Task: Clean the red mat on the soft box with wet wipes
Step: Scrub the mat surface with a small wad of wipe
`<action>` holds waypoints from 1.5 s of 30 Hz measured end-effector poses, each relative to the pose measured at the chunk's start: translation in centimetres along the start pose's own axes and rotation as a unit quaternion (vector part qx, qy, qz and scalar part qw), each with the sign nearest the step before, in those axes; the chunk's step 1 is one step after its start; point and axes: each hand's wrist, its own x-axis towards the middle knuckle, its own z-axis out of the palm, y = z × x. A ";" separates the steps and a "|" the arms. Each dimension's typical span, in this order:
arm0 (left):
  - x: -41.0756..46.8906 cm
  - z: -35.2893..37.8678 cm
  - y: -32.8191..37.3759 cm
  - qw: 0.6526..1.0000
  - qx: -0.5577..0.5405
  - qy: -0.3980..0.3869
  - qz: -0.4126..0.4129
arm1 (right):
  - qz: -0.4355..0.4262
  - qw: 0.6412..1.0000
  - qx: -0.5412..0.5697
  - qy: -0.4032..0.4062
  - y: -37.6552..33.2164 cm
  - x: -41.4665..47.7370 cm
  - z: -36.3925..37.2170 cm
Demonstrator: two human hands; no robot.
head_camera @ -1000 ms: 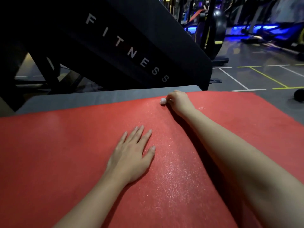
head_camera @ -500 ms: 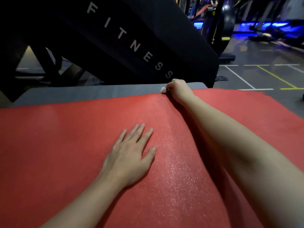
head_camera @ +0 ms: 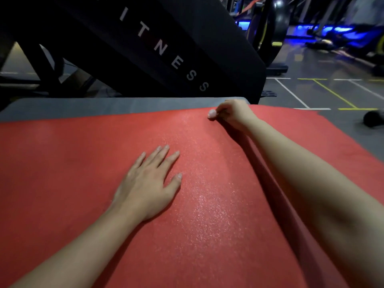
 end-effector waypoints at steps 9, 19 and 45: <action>0.1 0.1 -0.4 1.000 -0.004 -0.003 -0.002 | -0.060 0.993 0.010 -0.106 -1.3 -12.4 -5.5; -0.2 -0.7 0.2 1.000 -0.004 -0.009 -0.013 | 0.019 0.999 0.017 -0.039 -3.0 -16.8 -4.9; -18.1 -3.3 7.2 0.999 -0.003 0.039 -0.013 | 0.087 0.994 0.004 -0.063 -11.8 -38.0 -11.3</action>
